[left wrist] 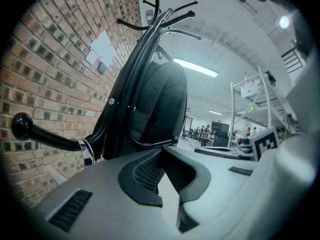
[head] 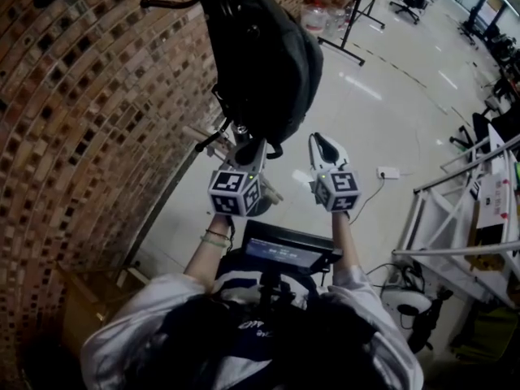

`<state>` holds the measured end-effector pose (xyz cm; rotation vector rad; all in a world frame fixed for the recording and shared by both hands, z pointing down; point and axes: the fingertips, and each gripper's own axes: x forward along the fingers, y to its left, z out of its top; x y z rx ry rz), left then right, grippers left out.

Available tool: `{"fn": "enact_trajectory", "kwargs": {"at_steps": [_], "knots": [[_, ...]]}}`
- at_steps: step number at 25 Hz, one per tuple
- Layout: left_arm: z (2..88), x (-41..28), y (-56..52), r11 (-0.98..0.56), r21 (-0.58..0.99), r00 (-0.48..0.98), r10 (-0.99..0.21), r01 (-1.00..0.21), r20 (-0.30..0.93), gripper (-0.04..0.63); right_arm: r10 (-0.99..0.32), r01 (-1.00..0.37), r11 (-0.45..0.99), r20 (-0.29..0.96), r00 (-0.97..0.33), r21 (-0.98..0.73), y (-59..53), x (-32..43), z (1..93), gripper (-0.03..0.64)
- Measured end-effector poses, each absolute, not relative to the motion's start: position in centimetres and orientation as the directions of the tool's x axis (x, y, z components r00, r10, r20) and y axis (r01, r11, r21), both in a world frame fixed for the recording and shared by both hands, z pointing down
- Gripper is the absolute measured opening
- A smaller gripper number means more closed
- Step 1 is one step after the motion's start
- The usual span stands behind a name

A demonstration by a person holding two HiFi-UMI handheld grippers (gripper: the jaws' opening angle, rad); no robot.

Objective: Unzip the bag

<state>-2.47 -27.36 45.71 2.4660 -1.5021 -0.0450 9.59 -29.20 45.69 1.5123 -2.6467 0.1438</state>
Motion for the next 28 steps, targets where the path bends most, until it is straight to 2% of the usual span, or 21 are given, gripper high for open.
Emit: {"fn": "enact_trajectory", "kwargs": {"at_steps": [3, 6, 12, 28], "knots": [[46.2, -1.8, -27.2, -0.443, 0.239, 0.480, -0.869, -0.864, 0.122, 0.009, -0.861, -0.868, 0.486, 0.117, -0.495, -0.097, -28.6, 9.7, 46.6, 0.034], [46.1, -1.1, -27.3, -0.459, 0.240, 0.496, -0.860, -0.855, 0.121, 0.009, -0.867, -0.871, 0.473, 0.110, -0.487, -0.132, -28.1, 9.4, 46.5, -0.005], [46.6, -0.3, -26.9, -0.472, 0.242, 0.513, -0.846, -0.848, 0.146, 0.009, -0.871, -0.869, 0.455, 0.104, -0.480, -0.196, -26.6, 8.6, 46.0, -0.008], [46.5, -0.2, -26.7, -0.488, 0.249, 0.529, -0.838, -0.837, 0.134, 0.009, -0.876, -0.870, 0.442, 0.105, -0.471, -0.218, -25.6, 7.7, 46.4, -0.008]]}}
